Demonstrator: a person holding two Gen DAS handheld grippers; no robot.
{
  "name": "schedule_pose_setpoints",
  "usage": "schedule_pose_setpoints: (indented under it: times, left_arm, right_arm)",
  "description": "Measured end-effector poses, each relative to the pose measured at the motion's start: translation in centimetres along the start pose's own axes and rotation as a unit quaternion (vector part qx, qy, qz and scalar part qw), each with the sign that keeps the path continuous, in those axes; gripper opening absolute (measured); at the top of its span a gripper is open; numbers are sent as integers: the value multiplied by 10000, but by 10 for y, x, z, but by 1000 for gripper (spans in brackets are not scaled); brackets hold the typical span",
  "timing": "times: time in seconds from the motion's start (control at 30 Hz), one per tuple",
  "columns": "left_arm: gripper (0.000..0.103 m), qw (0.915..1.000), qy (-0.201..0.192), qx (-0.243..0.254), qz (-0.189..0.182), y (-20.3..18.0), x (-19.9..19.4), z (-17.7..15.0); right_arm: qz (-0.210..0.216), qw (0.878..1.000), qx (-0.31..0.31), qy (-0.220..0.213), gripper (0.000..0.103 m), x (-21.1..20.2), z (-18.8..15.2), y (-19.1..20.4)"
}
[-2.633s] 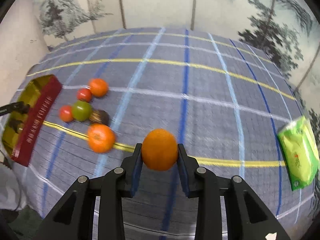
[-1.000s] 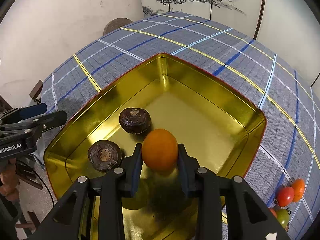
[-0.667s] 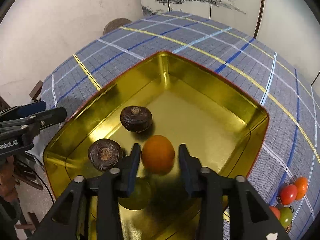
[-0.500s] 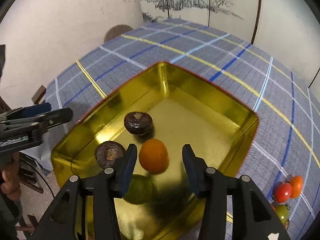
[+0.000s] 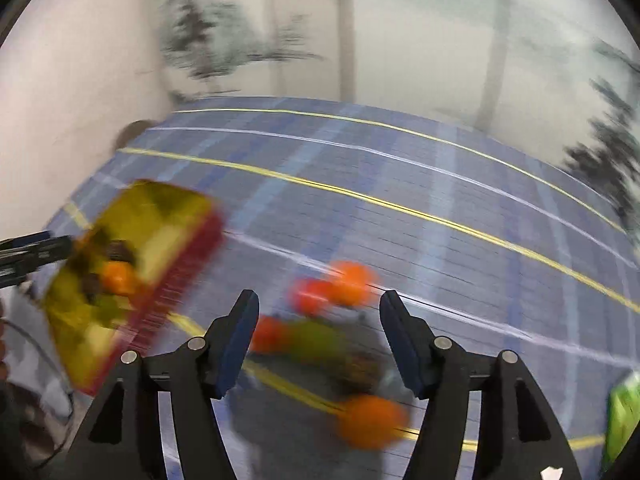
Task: Organize fruits
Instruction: 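Move the left tool to the fruit cluster and grasp the red tomato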
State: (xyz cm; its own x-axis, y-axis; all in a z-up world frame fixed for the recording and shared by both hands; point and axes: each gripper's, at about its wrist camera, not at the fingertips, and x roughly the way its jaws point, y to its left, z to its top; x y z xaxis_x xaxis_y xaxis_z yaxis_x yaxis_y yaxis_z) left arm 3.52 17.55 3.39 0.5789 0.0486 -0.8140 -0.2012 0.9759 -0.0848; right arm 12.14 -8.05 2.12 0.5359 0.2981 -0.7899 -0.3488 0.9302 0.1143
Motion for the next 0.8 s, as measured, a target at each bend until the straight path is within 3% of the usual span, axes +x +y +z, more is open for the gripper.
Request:
schedule_pose_setpoints:
  times: [0.13,0.3,0.4,0.63,0.8]
  left_arm:
    - [81,9984,45,503,-238,-51,8,-2]
    - [81,9941,96,982,-448,-103,20,-11]
    - [81,9918,195,1117,-584,-124,28,-17]
    - [81,9894,334,1326,-493,-142,48,-28]
    - [80,9887,419,1372,-430,-147,61,-30]
  right_arm:
    - [-436,9973,582,115,62,0,-26,-66]
    - [-762,9937,775,288,63,10,-52,-116]
    - [-749,9935,797,321,65,16,-60,-129]
    - [-718,9947,661,333,69,24,-72,-136]
    - [-713,9957,500,313,80,26,-74,-139]
